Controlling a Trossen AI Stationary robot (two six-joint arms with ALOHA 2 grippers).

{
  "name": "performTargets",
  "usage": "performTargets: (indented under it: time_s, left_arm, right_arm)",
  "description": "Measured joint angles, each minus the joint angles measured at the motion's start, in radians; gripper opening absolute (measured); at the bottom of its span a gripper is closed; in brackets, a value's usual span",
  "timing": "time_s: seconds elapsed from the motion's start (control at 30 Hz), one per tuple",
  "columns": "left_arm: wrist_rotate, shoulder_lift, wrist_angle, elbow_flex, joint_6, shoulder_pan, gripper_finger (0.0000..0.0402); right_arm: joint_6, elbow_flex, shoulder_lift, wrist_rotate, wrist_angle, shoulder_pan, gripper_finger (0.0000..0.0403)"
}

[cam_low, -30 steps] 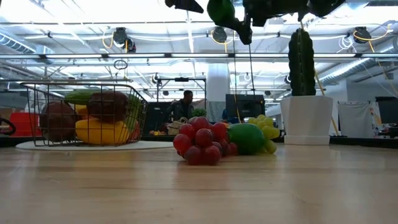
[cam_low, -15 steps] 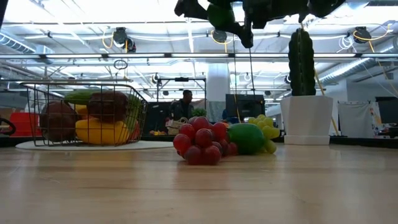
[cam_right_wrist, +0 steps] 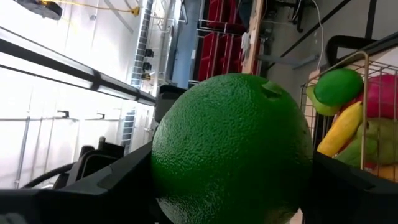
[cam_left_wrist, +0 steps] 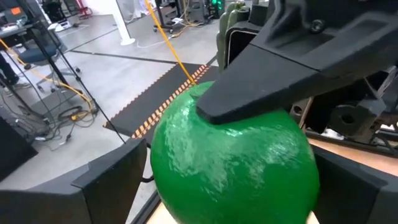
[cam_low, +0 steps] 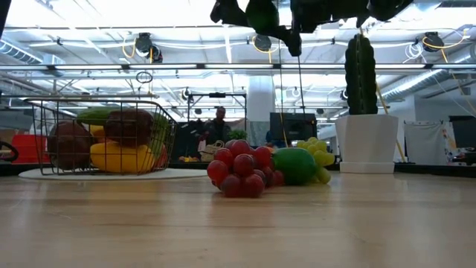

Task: Build produce basket
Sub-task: Put the bottom green lime into the wire basket

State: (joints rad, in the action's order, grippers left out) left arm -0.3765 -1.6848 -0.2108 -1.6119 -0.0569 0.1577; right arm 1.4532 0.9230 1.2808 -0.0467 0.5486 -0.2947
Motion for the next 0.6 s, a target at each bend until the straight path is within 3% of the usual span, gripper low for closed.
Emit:
performTargets:
  time_s: [0.3, 0.6]
  left_arm:
    - [-0.013, 0.001, -0.002, 0.0, -0.023, -0.015, 0.0315]
    - [-0.042, 0.068, -0.026, 0.001, 0.011, -0.023, 0.0321]
  right_arm:
    - [-0.012, 0.0, 0.0, 0.0, 0.002, -0.001, 0.0311]
    - [-0.078, 0.003, 0.0, 0.022, 0.066, -0.001, 0.0371]
